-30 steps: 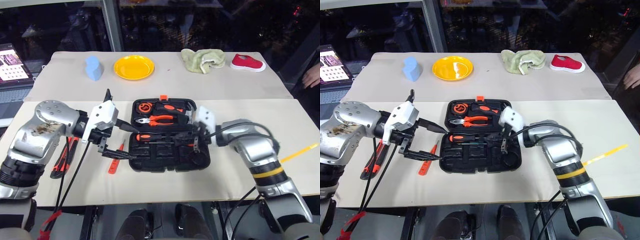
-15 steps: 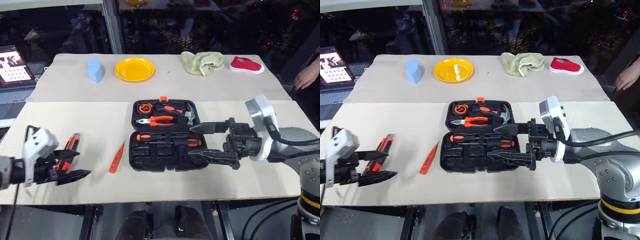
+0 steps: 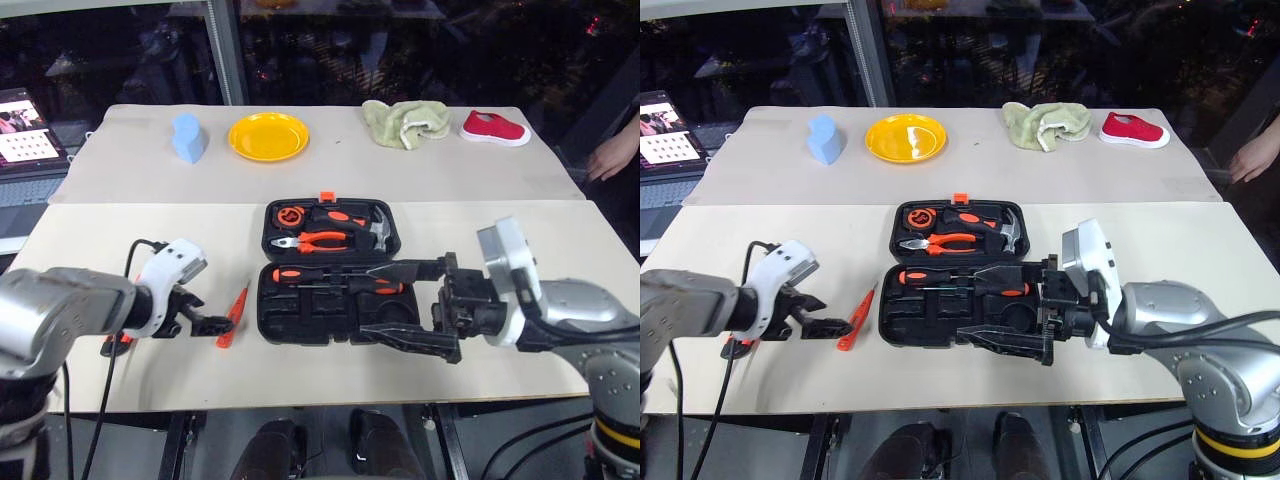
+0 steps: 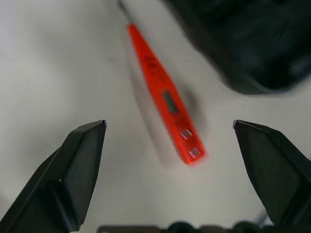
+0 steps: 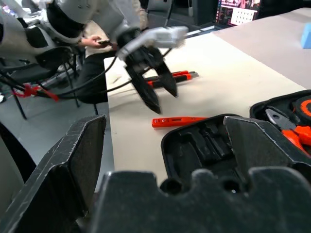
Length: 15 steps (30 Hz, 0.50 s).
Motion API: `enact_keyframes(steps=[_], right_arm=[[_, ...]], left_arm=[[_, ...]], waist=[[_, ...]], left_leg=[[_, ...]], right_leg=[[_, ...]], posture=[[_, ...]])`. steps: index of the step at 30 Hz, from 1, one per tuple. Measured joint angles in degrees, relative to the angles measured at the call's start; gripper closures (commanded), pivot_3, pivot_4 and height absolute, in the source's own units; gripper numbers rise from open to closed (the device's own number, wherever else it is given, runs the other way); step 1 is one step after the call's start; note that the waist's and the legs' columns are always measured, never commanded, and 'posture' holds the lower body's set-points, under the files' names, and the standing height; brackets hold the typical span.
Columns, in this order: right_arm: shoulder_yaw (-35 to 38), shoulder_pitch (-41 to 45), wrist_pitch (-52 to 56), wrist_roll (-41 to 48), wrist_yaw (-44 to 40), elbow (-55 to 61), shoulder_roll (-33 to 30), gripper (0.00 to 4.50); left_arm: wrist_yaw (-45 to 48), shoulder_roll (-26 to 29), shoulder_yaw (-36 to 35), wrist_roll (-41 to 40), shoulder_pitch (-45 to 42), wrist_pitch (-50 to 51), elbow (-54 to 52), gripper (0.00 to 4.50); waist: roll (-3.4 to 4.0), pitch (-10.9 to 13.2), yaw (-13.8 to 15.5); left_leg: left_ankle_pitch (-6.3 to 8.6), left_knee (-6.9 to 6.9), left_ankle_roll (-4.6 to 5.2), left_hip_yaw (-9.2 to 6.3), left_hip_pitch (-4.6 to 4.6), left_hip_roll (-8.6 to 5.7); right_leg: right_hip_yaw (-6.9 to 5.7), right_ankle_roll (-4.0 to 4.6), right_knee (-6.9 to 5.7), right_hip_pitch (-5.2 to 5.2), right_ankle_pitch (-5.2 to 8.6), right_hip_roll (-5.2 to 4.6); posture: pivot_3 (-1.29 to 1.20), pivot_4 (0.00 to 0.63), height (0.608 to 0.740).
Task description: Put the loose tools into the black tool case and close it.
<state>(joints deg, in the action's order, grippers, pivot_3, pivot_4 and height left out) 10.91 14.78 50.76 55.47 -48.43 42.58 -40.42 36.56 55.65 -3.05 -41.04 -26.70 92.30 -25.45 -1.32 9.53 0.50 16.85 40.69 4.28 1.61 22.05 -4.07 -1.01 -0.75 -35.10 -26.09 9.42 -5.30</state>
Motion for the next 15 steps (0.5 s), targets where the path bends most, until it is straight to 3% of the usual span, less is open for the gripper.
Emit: enact_keyframes(steps=[12, 15], right_arm=[[-3.8, -4.1, -3.3, -0.1, 8.3, 3.6, 2.9, 0.02], [-4.4, -4.2, -4.3, -0.2, 9.9, 3.9, 3.2, 0.0]], left_arm=[[-9.1, 2.6, 15.0, -11.1, -10.6, 0.0, 10.5, 0.0], [-10.4, 2.5, 17.5, -11.0, -12.0, 0.0, 10.7, 0.76]], waist=[[-0.01, 0.0, 0.1], [0.0, 0.0, 0.1]], left_leg=[[-0.01, 0.01, -0.01, 0.03, -0.04, -0.03], [-0.01, 0.01, -0.01, 0.04, -0.13, -0.04]], right_leg=[[0.04, 0.0, -0.02, 0.01, 0.0, 0.07], [0.04, 0.0, -0.02, 0.09, 0.0, 0.1]], posture=[[0.0, 0.15, 0.74], [0.0, 0.15, 0.74]])
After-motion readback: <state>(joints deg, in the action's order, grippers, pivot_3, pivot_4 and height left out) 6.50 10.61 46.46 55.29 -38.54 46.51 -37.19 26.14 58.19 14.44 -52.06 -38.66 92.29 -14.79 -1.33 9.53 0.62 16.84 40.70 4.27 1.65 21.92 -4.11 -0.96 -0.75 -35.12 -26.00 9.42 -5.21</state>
